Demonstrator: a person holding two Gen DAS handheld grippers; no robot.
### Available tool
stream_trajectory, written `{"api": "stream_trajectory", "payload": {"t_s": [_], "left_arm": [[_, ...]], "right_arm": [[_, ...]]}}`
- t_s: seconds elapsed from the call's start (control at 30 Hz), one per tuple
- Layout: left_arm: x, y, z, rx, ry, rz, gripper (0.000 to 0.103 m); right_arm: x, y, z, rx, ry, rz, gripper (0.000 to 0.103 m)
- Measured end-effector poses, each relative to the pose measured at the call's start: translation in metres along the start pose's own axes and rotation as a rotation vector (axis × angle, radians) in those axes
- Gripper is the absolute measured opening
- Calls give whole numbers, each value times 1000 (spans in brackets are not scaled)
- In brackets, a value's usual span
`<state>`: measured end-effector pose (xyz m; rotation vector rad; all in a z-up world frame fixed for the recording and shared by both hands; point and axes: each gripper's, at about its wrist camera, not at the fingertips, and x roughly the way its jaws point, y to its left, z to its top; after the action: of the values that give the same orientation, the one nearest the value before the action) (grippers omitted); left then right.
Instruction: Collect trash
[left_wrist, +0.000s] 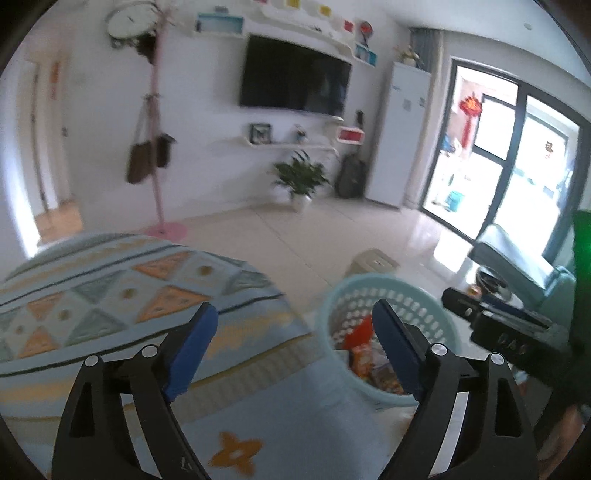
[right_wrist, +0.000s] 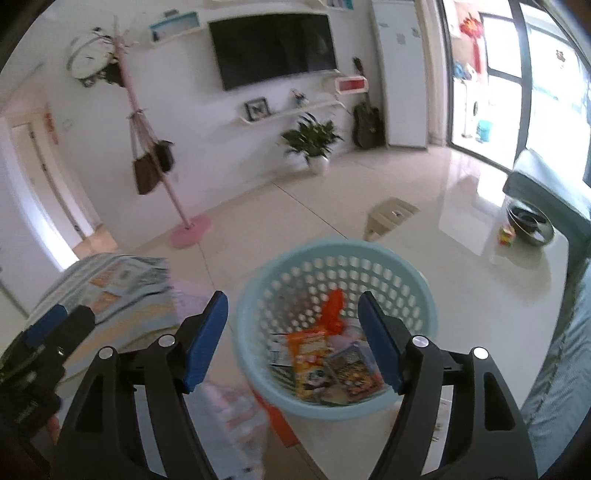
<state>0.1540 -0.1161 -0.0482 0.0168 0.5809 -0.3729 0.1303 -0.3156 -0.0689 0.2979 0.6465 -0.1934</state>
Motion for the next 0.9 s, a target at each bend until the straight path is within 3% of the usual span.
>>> {"api": "stream_trajectory", "payload": {"t_s": [0.17, 0.27, 0.5, 0.9], "left_arm": [[-32, 16, -17, 17, -60, 123, 85], [-49, 28, -22, -5, -83, 156, 87], [-74, 55, -42, -60, -154, 268, 88], [-85, 66, -49, -114, -198, 325, 89]], "right_arm": [[-28, 43, -12, -89, -102, 44, 69], [-42, 68, -19, -134, -161, 60, 69], [-57, 95, -38, -178, -216, 46, 69], [-59, 94, -54, -182, -280, -16, 69]]}}
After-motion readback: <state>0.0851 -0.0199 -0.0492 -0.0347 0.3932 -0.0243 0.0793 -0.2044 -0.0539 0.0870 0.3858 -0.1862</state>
